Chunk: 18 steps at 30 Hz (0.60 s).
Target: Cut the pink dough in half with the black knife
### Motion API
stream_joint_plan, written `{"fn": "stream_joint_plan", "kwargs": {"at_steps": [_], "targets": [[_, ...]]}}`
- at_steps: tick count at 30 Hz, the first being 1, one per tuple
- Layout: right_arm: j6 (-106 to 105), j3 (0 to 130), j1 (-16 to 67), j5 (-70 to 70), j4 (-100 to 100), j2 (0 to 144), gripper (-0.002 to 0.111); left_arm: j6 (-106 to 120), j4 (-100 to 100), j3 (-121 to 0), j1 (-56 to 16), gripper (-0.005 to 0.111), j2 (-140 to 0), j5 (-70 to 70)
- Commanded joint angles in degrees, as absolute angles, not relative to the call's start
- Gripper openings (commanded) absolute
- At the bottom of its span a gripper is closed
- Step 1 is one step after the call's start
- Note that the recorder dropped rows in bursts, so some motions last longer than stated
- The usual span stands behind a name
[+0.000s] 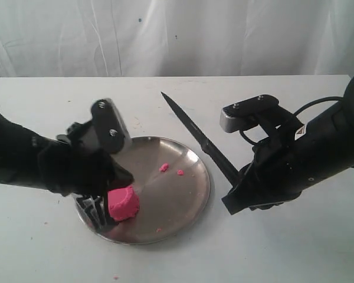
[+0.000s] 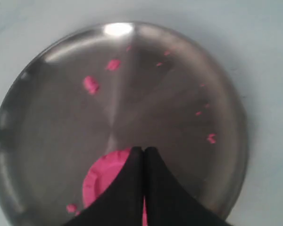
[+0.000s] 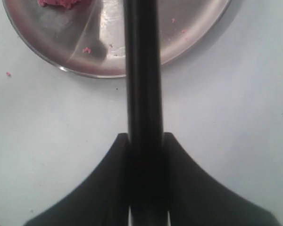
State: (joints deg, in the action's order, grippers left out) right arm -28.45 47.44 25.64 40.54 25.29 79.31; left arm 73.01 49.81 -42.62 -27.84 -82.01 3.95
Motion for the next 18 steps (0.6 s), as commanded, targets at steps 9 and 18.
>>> {"fn": "stream_joint_plan", "kwargs": {"at_steps": [9,18], "targets": [[-34.2,51.3,25.8,43.7,28.6,87.2,0.000,39.0,38.3,-43.1,-18.4,0.000,-89.4,12.5],[-33.0,51.3,25.8,43.8,28.9,87.2,0.000,33.3,25.9,-47.0,-18.4,0.000,-92.3,18.6]]}}
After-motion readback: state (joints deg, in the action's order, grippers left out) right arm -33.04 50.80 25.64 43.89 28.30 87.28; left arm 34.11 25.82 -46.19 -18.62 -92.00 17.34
